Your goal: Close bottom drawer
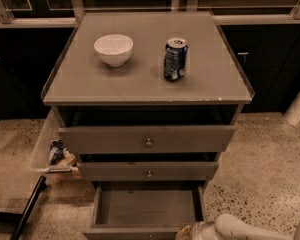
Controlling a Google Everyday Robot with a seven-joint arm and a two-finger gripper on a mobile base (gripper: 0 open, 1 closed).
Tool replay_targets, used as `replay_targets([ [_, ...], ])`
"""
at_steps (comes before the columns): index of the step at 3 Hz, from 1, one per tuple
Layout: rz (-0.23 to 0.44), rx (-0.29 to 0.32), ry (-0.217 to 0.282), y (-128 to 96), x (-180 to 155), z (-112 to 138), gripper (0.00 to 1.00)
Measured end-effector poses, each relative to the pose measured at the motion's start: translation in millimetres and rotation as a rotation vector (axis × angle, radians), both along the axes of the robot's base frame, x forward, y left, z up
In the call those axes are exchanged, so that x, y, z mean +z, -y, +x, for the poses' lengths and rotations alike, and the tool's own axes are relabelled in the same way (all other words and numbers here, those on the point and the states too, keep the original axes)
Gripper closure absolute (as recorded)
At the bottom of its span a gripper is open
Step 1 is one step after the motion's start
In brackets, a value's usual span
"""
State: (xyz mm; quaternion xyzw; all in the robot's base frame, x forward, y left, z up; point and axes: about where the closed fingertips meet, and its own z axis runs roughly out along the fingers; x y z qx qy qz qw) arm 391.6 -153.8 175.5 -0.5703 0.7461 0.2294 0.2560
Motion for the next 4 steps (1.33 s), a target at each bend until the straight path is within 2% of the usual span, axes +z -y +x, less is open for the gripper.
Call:
replay_targets([
  [2,0.000,0.000,0.000,0,0,0,0.35],
  [3,0.008,-0.019,-0.012,0,-4,-1,0.12],
  [4,0.039,-0.044,-0.025,0,-11,4,0.00],
])
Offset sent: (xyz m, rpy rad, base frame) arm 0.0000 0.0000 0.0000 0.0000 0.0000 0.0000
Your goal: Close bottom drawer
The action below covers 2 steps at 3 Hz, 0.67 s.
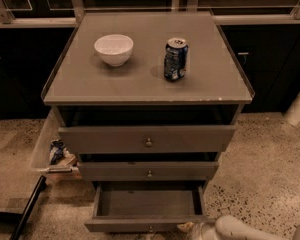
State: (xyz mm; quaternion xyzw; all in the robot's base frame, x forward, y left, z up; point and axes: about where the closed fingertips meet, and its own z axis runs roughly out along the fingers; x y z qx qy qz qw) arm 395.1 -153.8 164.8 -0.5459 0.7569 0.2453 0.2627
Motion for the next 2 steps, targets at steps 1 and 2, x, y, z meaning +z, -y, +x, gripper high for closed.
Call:
replay_targets([
  [1,0.003,-0.002,0.000,0,-1,0,0.19],
  [2,0.017,-0.004,0.028,2,1,24,0.42],
])
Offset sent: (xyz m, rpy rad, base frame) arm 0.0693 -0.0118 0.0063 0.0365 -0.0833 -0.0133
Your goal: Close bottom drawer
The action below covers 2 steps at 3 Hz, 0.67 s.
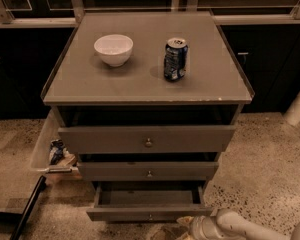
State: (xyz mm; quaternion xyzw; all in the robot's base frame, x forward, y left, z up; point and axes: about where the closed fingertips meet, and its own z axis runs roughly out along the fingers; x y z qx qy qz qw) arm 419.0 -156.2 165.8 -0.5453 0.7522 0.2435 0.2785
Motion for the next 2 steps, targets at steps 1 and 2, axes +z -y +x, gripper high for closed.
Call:
replay_targets([
  [1,-0.024,0.010,0.058,12,9,47,0.65],
  [2,-0.053,0.010,0.108,23,16,86,0.88],
])
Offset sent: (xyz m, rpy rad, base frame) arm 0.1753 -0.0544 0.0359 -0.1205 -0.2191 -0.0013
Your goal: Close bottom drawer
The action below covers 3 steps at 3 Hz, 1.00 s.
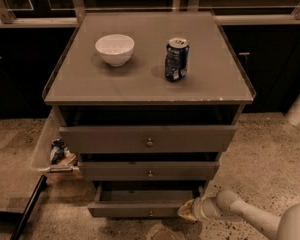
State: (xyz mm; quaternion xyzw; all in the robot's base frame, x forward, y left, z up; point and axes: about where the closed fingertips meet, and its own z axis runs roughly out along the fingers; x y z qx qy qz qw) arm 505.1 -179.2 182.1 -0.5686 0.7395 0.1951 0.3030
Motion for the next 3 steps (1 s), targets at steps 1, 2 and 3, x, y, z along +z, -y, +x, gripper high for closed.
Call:
replay_targets([
  [1,-0.015,0.002,0.036,3.6,8.3,30.1,1.00],
  [2,-0.015,0.002,0.036,3.5,8.3,29.7,0.81],
  [3,-0.015,0.002,0.036,3.5,8.3,29.7,0.58],
])
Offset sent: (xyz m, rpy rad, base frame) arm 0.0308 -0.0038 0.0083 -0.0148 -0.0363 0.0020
